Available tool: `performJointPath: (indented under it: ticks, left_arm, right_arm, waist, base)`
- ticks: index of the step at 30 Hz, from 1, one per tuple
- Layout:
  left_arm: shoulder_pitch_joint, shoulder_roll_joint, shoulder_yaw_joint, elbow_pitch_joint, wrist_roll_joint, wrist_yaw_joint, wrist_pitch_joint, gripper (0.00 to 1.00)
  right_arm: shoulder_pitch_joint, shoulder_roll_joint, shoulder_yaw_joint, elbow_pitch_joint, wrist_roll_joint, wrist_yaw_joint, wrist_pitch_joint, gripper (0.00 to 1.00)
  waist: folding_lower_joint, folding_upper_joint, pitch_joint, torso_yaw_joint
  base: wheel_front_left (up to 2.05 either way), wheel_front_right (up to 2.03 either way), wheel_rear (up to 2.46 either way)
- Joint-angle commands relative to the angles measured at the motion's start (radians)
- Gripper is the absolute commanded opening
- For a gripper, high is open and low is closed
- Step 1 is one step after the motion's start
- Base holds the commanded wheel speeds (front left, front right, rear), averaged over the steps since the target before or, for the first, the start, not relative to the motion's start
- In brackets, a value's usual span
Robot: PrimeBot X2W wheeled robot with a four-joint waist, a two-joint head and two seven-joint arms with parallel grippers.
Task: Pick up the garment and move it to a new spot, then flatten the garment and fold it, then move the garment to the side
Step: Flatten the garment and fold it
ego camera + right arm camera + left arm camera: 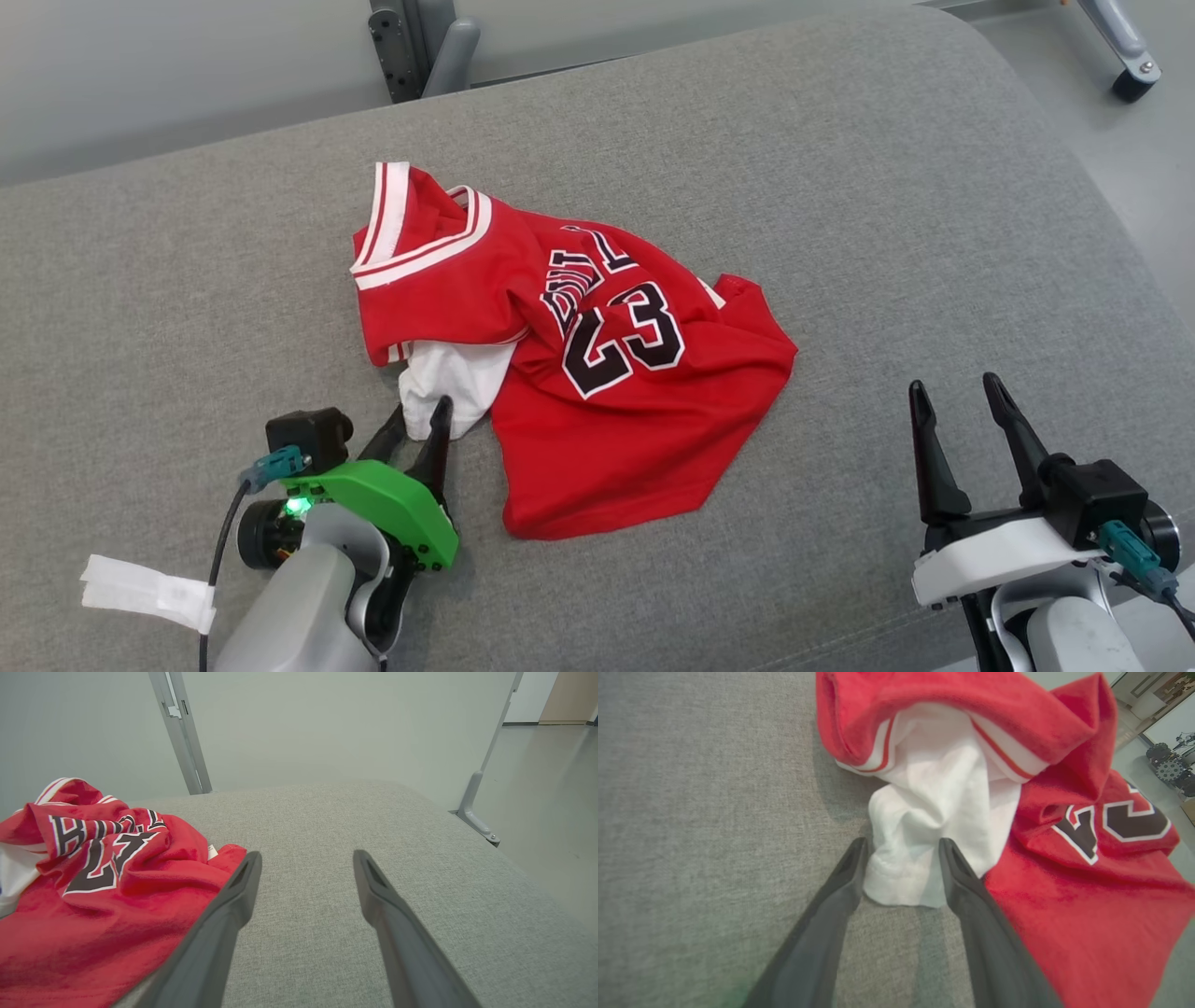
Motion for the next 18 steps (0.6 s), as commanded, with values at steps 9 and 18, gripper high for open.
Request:
performJointPath:
  ticks: [9, 18]
  left_arm:
    - [-0.046, 0.054, -0.024, -0.065, -0.113, -0.003, -0.057, 0.00]
    - [-0.078, 0.161, 0.055, -0.243, -0.172, 0.003, -0.073, 0.00]
  right_arm:
    - [0.000, 0.002, -0.014, 0.000, -0.005, -0.001, -0.003, 1.00]
    - [0.019, -0.003, -0.018, 0.003, -0.013, -0.001, -0.003, 1.00]
  waist:
    - [0.0000, -0.0001, -0.005, 0.022]
    - [0.0000, -0.0001, -0.041, 0.065]
  base:
    - [0.00, 0.00, 0.00]
    - [0.00, 0.00, 0.00]
